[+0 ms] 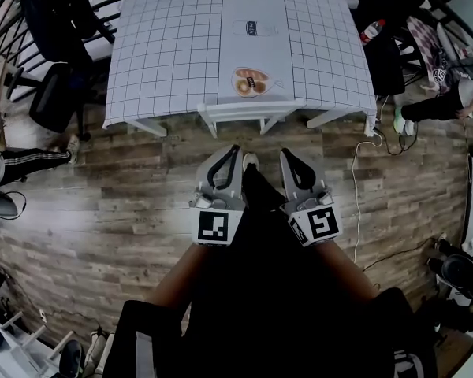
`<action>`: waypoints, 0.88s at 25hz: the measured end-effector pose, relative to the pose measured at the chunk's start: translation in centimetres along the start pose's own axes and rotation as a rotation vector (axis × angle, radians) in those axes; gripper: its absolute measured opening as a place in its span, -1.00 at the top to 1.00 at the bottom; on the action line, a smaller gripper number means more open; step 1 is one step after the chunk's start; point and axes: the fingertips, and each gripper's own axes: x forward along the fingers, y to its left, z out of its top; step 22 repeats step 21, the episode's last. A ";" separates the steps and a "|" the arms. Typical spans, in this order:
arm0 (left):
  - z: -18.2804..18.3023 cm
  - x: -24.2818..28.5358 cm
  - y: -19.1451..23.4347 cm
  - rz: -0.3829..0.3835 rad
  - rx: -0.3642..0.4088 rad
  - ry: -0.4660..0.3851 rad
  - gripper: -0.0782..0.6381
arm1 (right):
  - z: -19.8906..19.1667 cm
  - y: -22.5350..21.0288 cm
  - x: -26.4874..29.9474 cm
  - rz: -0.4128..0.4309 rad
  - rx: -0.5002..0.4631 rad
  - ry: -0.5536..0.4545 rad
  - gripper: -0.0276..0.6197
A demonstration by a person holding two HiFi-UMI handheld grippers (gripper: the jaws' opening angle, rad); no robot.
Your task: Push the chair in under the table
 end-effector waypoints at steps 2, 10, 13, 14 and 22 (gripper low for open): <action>0.0 -0.8 -1.1 0.000 0.019 -0.013 0.75 | -0.2 0.0 -1.3 -0.012 0.004 -0.024 0.92; 0.7 -0.1 1.2 0.000 -0.002 -0.011 0.75 | 1.9 0.6 1.3 -0.021 -0.017 -0.043 0.92; 1.1 -1.7 -0.4 0.001 0.017 -0.014 0.75 | 2.4 1.0 -0.8 -0.030 -0.013 -0.072 0.92; 1.3 -2.1 -0.8 0.002 0.024 -0.017 0.75 | 2.5 1.1 -1.3 -0.031 -0.009 -0.080 0.92; -2.3 0.5 2.7 -0.033 0.046 -0.068 0.75 | -0.8 1.5 3.9 -0.056 -0.024 -0.117 0.92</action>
